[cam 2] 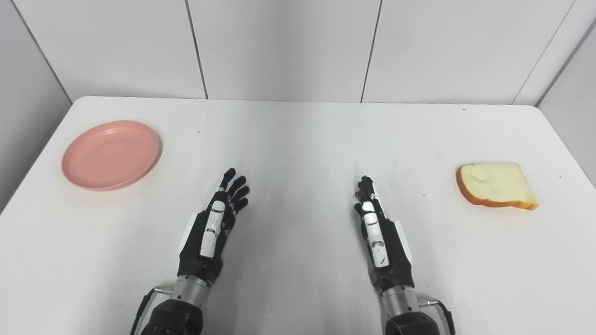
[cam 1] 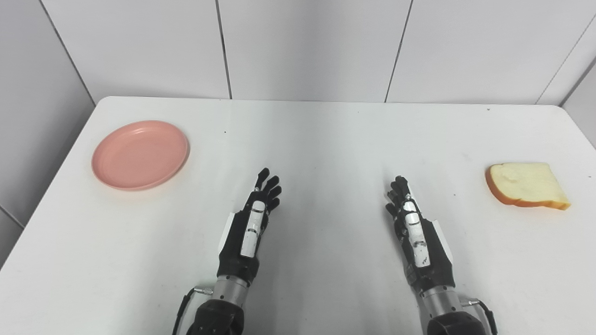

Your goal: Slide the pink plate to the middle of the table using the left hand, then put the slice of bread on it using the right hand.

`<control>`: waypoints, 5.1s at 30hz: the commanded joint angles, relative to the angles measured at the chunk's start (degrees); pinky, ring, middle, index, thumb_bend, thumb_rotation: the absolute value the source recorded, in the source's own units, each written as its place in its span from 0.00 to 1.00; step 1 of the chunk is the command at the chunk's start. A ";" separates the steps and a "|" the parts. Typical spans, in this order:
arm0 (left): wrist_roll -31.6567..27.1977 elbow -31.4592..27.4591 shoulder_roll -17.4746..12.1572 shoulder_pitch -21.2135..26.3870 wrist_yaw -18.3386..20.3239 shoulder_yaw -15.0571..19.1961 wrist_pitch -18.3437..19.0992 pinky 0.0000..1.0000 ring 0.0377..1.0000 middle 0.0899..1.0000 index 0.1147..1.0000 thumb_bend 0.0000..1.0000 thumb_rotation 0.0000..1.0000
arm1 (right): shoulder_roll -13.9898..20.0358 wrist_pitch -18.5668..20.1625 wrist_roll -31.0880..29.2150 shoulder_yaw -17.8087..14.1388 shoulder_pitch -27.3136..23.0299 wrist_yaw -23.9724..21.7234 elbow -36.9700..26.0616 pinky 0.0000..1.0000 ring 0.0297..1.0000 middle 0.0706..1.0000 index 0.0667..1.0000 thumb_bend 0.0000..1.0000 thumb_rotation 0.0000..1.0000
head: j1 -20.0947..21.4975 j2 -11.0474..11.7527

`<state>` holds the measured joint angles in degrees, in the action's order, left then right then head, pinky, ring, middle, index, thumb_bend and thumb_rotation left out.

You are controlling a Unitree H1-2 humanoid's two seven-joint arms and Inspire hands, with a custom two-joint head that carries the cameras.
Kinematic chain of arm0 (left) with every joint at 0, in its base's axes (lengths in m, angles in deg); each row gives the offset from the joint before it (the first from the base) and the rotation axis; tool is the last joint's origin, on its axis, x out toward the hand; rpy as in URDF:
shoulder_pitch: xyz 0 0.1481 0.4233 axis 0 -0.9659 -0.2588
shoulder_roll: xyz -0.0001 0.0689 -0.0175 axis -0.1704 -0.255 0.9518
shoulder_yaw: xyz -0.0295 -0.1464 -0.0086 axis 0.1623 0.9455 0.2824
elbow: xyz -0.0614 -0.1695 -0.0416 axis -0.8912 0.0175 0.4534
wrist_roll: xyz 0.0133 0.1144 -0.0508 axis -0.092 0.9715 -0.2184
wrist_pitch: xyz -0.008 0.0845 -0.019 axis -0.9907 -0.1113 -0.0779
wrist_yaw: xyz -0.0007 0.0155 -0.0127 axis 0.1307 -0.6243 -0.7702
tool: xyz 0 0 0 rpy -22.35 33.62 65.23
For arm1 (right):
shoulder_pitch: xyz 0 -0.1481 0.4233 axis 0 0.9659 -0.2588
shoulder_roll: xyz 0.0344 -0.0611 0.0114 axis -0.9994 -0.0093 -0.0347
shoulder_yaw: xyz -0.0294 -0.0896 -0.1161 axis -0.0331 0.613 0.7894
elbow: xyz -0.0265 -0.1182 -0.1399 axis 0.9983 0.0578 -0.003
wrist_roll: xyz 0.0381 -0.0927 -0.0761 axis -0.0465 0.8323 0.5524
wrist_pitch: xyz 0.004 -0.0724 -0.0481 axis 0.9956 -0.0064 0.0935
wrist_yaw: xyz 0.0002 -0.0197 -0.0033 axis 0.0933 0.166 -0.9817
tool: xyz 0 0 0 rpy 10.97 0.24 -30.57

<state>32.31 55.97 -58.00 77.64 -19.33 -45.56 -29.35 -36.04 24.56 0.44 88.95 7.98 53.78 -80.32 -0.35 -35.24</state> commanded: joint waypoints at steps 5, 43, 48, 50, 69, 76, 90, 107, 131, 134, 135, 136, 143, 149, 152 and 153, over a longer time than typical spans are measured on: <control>-0.40 2.89 -0.52 -2.40 0.29 0.19 0.34 0.94 0.93 0.94 0.94 0.42 1.00 | -1.07 -0.23 -0.89 0.24 1.97 -0.15 2.66 1.00 1.00 1.00 0.99 0.34 1.00 | -0.03 0.00; -0.47 3.17 -0.76 -2.26 0.24 0.43 0.41 0.93 0.92 0.93 0.93 0.41 1.00 | -1.46 0.31 -0.21 0.43 2.02 0.35 2.20 1.00 1.00 1.00 0.99 0.31 1.00 | -0.26 -0.21; -0.73 4.02 -0.15 -2.34 0.06 0.41 -0.10 0.93 0.92 0.93 0.93 0.41 1.00 | -0.47 -1.84 -0.29 0.33 1.66 -0.61 4.08 1.00 1.00 1.00 0.99 0.33 1.00 | -3.46 1.39; -0.56 4.62 0.06 -2.20 0.21 0.10 -0.23 0.93 0.92 0.93 0.93 0.41 1.00 | 0.32 -3.07 -0.91 -0.01 1.25 -1.43 5.55 1.00 1.00 1.00 1.00 0.34 1.00 | -5.79 2.54; 2.79 9.16 -0.76 0.40 1.79 -2.50 -0.76 0.98 0.98 0.99 0.99 0.39 1.00 | 2.63 -6.30 -3.98 -2.12 -0.22 -3.89 10.61 1.00 1.00 1.00 1.00 0.34 1.00 | -12.98 7.18; 3.45 9.10 -0.17 0.22 1.46 -2.40 -0.37 0.98 0.98 0.99 0.99 0.38 1.00 | 2.64 -6.29 -4.37 -2.33 -0.11 -3.62 10.61 1.00 1.00 1.00 1.00 0.34 1.00 | -13.10 6.86; 3.53 8.38 -0.45 0.71 1.82 -2.04 0.25 0.97 0.97 0.98 0.99 0.39 1.00 | 2.77 -4.75 -4.53 -2.08 0.03 -3.46 8.69 1.00 1.00 1.00 1.00 0.32 1.00 | -12.54 5.09; -2.25 2.88 -1.13 4.10 5.33 0.19 1.84 1.00 1.00 1.00 1.00 0.48 1.00 | 2.36 -4.45 -4.91 -2.20 -0.20 -3.15 7.45 1.00 1.00 1.00 0.99 0.31 1.00 | -12.60 3.05; -8.07 -15.32 -5.36 12.23 4.96 7.73 15.85 0.96 0.95 0.96 0.96 0.42 1.00 | 2.36 -4.03 -5.10 -1.98 -0.37 -3.16 7.07 1.00 1.00 1.00 0.99 0.33 1.00 | -13.16 2.39; -8.91 -16.26 -6.06 13.19 4.57 9.01 16.86 0.96 0.95 0.96 0.96 0.43 1.00 | 2.34 -3.94 -6.00 -2.12 -0.34 -3.50 7.16 1.00 1.00 1.00 0.99 0.33 1.00 | -13.19 2.36; -8.23 -16.47 -7.13 14.06 4.46 9.37 16.92 0.96 0.94 0.96 0.96 0.43 1.00 | 2.42 -3.72 -6.06 -2.08 -0.33 -3.55 6.98 1.00 1.00 1.00 0.99 0.33 1.00 | -13.31 2.25; -7.96 -16.61 -8.09 15.06 4.31 9.92 16.99 0.98 0.95 0.96 0.96 0.45 1.00 | 2.45 -3.54 -6.03 -2.06 -0.32 -3.51 6.85 1.00 1.00 1.00 0.99 0.32 1.00 | -13.36 2.23; -10.71 -16.04 -11.32 21.10 3.43 14.59 16.83 1.00 0.92 0.93 0.93 0.46 1.00 | 2.77 -4.24 -5.10 -1.87 -0.46 -3.35 7.09 1.00 1.00 1.00 0.99 0.31 1.00 | -13.67 2.27; -12.41 -13.98 -13.25 24.70 2.66 17.58 17.52 0.99 0.92 0.93 0.92 0.45 1.00 | 2.48 -3.59 -5.67 -2.17 -0.30 -3.22 6.98 1.00 1.00 1.00 0.99 0.32 1.00 | -13.86 2.43; -12.83 -12.44 -14.66 26.34 2.66 18.93 17.05 0.97 0.92 0.92 0.92 0.45 1.00 | 2.46 -4.47 -5.68 -2.26 -0.34 -3.32 7.55 1.00 1.00 1.00 0.99 0.32 1.00 | -14.02 2.56; -13.09 -11.58 -15.45 27.27 2.47 19.78 16.92 0.97 0.92 0.92 0.92 0.45 1.00 | 2.53 -4.65 -5.75 -2.27 -0.36 -3.45 7.70 1.00 1.00 1.00 0.99 0.32 1.00 | -14.23 2.60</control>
<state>20.05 44.59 -71.47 100.88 -16.51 -27.13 -11.84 -33.88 20.94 -4.88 87.29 4.93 50.98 -77.11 -14.41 -32.61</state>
